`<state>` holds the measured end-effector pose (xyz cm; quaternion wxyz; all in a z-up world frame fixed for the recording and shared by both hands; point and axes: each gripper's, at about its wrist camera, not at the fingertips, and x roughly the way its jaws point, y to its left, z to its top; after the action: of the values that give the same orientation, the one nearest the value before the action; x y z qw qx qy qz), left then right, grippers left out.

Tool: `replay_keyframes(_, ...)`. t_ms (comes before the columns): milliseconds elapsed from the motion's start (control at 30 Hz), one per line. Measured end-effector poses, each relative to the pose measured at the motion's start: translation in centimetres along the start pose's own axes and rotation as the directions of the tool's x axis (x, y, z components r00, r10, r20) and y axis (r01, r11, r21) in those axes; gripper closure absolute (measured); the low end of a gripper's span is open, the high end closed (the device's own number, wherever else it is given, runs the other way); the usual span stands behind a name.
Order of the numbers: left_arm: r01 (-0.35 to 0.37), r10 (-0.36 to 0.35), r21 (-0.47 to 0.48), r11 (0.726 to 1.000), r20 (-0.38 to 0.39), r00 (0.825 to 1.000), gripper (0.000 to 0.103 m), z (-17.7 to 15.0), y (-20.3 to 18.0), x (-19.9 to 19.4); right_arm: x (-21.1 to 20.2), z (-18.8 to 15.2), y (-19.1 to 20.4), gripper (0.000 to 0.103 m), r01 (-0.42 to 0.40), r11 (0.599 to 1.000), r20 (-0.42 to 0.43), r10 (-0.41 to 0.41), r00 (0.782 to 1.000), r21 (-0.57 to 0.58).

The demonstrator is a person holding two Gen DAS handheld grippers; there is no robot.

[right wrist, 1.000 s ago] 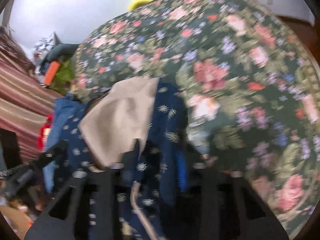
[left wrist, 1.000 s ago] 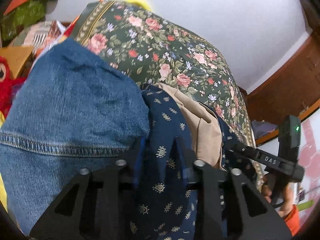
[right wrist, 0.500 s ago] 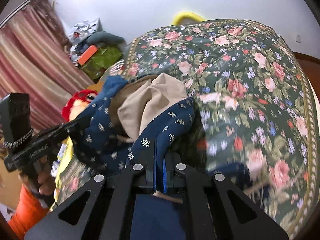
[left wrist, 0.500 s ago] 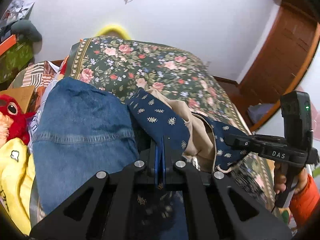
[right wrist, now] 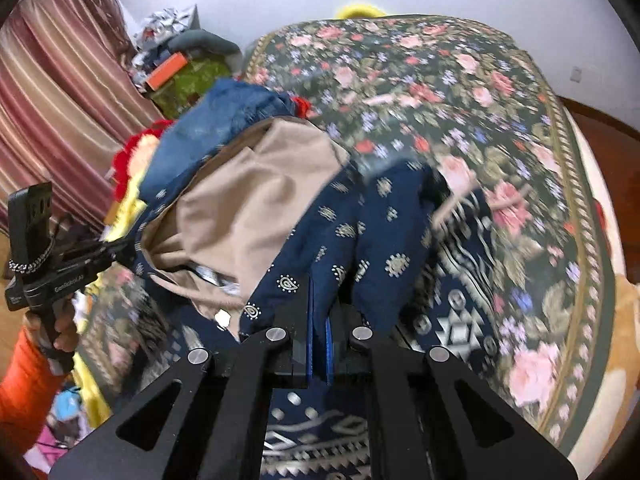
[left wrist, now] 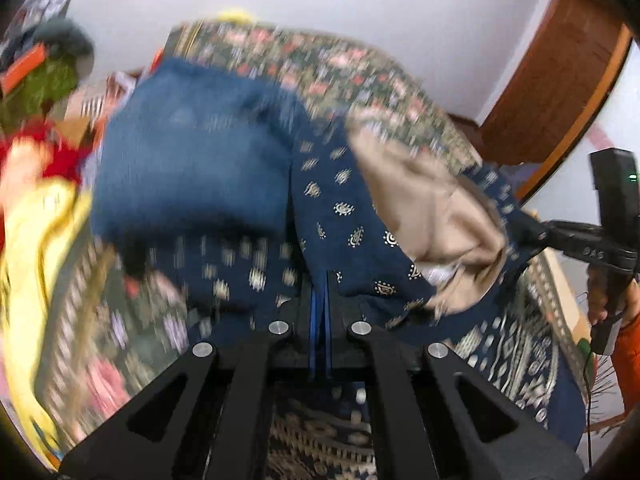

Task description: Fold large clothes

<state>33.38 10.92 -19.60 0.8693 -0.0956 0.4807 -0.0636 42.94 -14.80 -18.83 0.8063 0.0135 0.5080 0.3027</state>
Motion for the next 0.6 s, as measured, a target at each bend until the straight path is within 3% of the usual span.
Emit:
replay_keyframes(267, -0.028, 0.019, -0.093, 0.995, -0.097, 0.995, 0.101, -3.9, 1.6, 3.3, 1.6, -3.1, -0.7, 0.099, 0.129, 0.992, -0.039, -0.129, 0.991, -0.005)
replay_keyframes(400, -0.039, 0.029, -0.091, 0.995, -0.109, 0.994, 0.1, -4.3, 1.6, 3.4, 0.2, -3.5, -0.4, 0.097, 0.128, 0.992, 0.005, -0.128, 0.992, 0.001)
replay_keyframes(500, -0.098, 0.094, -0.036, 0.994, -0.114, 0.989, 0.087, -4.5, 1.0, 2.7, -1.2, -3.4, -0.2, 0.096, 0.129, 0.992, 0.021, -0.129, 0.991, 0.005)
replay_keyframes(600, -0.146, 0.146, 0.0, 0.989, -0.088, 0.985, 0.08, -4.6, 0.5, 1.2, -2.6, -2.9, -0.2, 0.084, 0.124, 0.992, 0.02, -0.125, 0.992, 0.031)
